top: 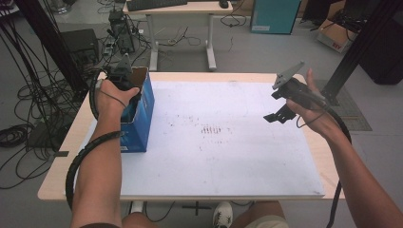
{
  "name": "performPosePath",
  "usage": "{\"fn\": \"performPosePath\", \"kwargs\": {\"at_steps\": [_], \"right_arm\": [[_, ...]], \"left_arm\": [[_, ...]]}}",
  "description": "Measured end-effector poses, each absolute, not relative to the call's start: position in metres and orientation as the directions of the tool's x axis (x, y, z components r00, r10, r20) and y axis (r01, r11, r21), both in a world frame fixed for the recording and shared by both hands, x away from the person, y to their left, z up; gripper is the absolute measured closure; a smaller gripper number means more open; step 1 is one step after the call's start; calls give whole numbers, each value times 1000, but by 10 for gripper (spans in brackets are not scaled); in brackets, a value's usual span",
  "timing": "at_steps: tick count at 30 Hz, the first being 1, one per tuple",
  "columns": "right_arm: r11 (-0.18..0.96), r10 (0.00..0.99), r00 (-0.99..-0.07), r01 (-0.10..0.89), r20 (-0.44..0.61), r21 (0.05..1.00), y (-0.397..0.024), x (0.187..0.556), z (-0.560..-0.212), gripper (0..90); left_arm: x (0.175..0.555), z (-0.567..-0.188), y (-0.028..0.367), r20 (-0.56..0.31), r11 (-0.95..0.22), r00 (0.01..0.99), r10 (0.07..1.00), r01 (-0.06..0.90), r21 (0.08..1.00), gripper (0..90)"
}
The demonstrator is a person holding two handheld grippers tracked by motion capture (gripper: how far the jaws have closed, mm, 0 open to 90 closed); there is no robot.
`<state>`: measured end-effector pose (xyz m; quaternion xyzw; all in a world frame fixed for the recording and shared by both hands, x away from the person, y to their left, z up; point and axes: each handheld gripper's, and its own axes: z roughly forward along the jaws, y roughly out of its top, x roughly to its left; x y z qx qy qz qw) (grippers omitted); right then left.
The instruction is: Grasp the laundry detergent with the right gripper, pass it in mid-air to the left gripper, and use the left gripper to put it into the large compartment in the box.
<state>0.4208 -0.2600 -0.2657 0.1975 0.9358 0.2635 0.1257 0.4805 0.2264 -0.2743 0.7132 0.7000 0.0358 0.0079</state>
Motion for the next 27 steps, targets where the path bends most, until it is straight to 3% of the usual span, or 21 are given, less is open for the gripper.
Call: {"fn": "performPosePath", "kwargs": {"at_steps": [27], "right_arm": [[782,434,-891,299,-132,547,-259,420,-266,68]], "left_arm": [[480,-274,226,42,-27,24,999,998,60,358]]}}
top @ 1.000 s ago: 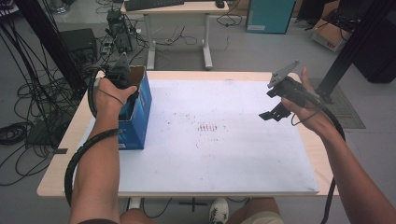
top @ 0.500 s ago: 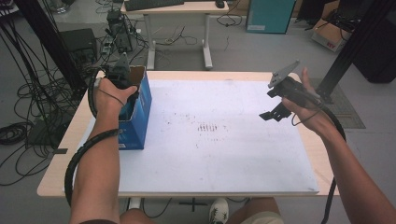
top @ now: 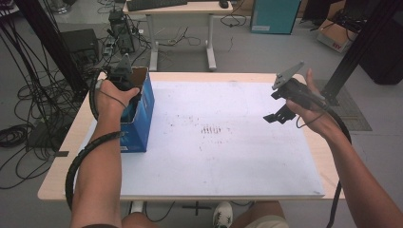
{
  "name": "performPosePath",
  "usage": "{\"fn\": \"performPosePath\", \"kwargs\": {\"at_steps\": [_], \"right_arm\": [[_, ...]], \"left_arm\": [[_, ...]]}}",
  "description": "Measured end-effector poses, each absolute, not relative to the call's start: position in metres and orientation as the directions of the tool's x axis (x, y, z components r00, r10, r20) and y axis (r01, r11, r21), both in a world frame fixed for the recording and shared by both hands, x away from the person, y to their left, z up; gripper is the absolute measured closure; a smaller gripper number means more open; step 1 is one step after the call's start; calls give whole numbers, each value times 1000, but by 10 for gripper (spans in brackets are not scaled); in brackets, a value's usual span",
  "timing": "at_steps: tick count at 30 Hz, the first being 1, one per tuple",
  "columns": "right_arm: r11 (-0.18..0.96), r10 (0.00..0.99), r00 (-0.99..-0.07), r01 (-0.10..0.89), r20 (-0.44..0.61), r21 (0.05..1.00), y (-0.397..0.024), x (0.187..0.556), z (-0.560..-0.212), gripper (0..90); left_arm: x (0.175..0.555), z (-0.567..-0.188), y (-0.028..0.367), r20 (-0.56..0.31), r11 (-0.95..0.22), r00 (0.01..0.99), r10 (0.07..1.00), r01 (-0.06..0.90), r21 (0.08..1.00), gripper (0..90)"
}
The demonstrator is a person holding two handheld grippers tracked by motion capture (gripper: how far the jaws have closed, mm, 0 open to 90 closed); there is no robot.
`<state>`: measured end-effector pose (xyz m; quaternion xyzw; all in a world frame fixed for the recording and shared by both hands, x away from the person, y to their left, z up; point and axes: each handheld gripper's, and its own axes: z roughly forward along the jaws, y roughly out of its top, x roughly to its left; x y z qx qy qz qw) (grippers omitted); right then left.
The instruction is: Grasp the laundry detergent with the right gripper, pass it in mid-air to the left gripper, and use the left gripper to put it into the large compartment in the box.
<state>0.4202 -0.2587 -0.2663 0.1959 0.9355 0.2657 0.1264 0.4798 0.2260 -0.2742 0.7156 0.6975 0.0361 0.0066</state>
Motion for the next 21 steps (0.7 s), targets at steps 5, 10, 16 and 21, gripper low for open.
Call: {"fn": "performPosePath", "kwargs": {"at_steps": [5,10,16,21], "right_arm": [[781,436,-890,302,-130,547,-259,420,-267,68],[789,429,-894,300,-130,536,-259,420,-267,67],[779,437,-891,304,-127,548,-259,419,-268,67],[780,438,-890,305,-127,547,-259,418,-268,67]], "left_arm": [[480,-274,226,42,-28,26,999,998,57,358],[480,-274,226,42,-26,24,999,998,59,357],[478,-273,226,44,-28,26,999,998,59,352],[477,-269,225,55,-29,26,998,998,64,337]]}}
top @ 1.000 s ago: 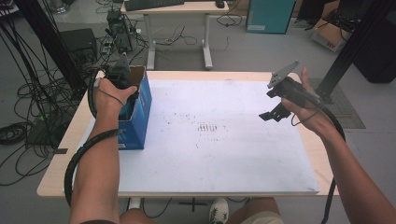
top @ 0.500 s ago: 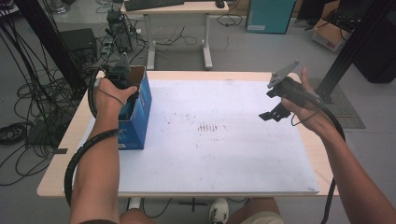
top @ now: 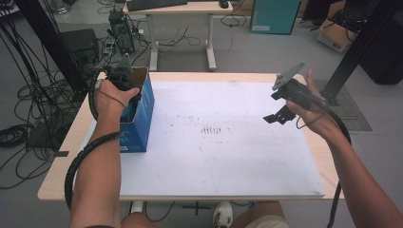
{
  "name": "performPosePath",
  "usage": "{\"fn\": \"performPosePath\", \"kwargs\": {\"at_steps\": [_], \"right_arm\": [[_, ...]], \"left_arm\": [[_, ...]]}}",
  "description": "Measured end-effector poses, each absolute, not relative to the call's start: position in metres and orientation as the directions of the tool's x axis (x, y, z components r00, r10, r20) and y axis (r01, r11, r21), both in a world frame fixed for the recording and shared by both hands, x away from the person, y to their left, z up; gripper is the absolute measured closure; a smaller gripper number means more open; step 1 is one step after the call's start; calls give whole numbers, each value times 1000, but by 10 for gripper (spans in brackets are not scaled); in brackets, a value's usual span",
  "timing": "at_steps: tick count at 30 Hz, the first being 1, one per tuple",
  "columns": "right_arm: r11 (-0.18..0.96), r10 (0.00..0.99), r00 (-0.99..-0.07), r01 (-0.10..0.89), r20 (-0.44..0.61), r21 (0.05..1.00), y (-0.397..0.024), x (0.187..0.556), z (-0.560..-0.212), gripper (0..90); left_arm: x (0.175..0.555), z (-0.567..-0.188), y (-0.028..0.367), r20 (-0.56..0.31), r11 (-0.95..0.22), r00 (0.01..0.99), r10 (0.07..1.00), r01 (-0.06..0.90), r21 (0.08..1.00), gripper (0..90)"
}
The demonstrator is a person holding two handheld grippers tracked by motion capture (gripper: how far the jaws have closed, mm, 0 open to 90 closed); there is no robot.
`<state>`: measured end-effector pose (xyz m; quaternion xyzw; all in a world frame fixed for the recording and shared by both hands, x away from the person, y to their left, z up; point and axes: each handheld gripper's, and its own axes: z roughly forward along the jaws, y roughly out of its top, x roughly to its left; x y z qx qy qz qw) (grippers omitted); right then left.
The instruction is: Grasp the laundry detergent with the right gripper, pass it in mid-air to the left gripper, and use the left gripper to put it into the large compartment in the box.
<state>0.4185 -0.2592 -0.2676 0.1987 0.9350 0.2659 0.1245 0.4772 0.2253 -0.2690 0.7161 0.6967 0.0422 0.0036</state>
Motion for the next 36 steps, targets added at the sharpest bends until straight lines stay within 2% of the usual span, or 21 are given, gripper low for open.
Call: {"fn": "performPosePath", "kwargs": {"at_steps": [36], "right_arm": [[773,436,-892,305,-118,556,-247,420,-267,65]], "left_arm": [[453,-234,222,77,-74,66,995,992,107,270]]}}
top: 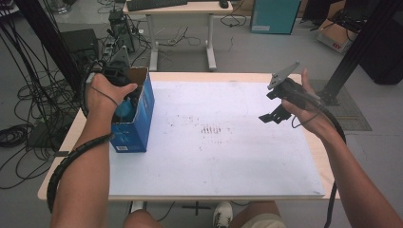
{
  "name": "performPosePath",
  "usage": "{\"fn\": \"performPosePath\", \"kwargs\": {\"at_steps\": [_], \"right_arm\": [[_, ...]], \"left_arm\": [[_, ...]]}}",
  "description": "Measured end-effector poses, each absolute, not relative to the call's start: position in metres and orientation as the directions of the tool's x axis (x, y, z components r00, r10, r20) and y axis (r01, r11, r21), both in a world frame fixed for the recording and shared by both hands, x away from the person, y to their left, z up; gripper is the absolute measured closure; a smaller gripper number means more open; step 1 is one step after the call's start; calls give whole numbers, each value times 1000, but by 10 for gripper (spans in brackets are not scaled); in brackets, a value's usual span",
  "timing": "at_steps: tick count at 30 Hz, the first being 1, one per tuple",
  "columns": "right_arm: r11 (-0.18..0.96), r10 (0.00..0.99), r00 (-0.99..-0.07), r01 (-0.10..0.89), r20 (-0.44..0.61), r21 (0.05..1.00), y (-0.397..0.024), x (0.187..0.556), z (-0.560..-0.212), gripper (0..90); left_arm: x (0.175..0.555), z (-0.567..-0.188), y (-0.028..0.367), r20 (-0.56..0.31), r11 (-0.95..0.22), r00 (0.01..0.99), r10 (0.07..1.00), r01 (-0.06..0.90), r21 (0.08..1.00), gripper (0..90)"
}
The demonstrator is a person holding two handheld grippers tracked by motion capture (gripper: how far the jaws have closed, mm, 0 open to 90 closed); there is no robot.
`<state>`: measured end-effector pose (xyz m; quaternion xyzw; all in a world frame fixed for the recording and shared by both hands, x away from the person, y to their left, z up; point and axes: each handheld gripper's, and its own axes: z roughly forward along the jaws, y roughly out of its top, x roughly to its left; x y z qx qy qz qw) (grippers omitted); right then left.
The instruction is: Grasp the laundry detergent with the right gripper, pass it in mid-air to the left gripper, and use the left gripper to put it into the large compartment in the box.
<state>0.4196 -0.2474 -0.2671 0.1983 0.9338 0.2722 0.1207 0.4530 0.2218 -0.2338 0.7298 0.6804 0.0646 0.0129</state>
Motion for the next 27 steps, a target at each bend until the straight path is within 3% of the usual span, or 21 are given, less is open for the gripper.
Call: {"fn": "performPosePath", "kwargs": {"at_steps": [14,27], "right_arm": [[787,430,-893,297,-135,540,-250,415,-260,65],[797,442,-886,316,-142,515,-256,414,-257,66]], "left_arm": [[425,-191,222,78,-112,99,992,977,181,202],[423,-180,172,40,-238,235,971,942,235,158]]}}
